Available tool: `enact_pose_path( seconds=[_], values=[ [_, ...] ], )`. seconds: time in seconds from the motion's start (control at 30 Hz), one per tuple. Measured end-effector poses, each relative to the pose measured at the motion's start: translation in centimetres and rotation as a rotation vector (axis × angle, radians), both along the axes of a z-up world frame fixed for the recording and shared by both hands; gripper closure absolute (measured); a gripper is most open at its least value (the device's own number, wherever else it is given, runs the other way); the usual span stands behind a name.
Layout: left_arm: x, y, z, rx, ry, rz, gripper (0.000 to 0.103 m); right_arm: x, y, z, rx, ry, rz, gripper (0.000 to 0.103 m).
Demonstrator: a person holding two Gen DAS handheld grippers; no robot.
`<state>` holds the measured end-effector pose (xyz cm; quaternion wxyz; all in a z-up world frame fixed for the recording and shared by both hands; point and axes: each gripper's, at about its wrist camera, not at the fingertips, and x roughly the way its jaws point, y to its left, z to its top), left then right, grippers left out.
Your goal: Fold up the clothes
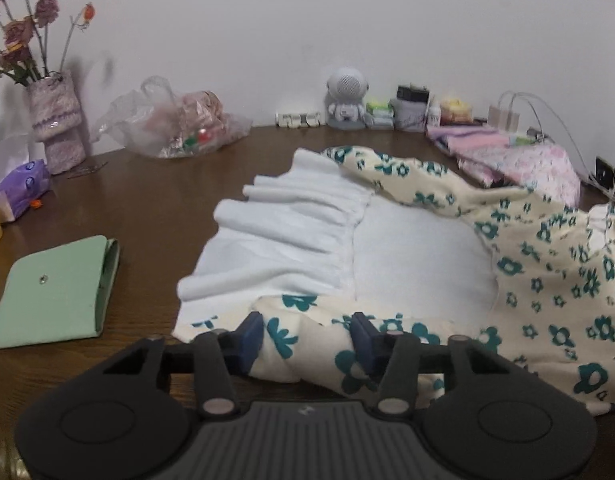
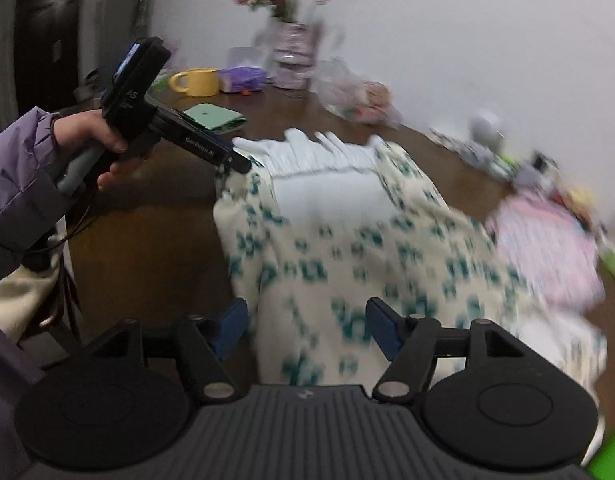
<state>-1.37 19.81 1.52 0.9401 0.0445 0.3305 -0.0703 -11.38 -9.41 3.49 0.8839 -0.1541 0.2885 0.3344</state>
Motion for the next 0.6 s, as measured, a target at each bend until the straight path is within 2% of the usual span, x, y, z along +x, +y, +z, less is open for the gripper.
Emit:
enact_pose_path(
  seconds=[0.07,0.1,0.13,0.17,0.23,0.4,0.5,0.6],
  values=[
    [0.0,-0.1,-0.1,0.004,0.017,0.001,0.073,-0.7,-0.9,-1.0,0.021,0.029,-0.042,0.051],
    [0.0,-0.1,-0.2,0.005,0.025,0.003,0.073,-0.8,-1.1,-1.6,0.017,0.043,-0.057,0.072],
    [-0.1,-0.1,-0.2,0.007,0.034,0.004,0.075,-1.0,-1.5,-1.9,0.023,0.052,-0.056,0.083],
    [-0.1,-0.1,-0.2,0.008,0.042,0.006,0.078,-1.2,-1.9,-2.0,0.035,0.059,-0.045,0.083],
    [-0.7,-0.4,0.0,0.020,0.064,0.021,0.086,-1.7,-2.7,-2.3,0.059,0.074,-0.023,0.094],
    [-4.3,-2.0,0.5,0.060,0.099,0.078,0.088,-2.8,-4.7,-3.1,0.118,0.110,0.032,0.096],
    [-7.3,-2.4,0.6,0.035,0.098,0.126,0.088,-2.4,-7.4,-3.1,0.161,0.149,0.032,0.098],
    [-10.4,-2.7,0.7,0.005,0.092,0.174,0.087,-3.1,-8.3,-2.5,0.149,0.115,0.046,0.098]
  ],
)
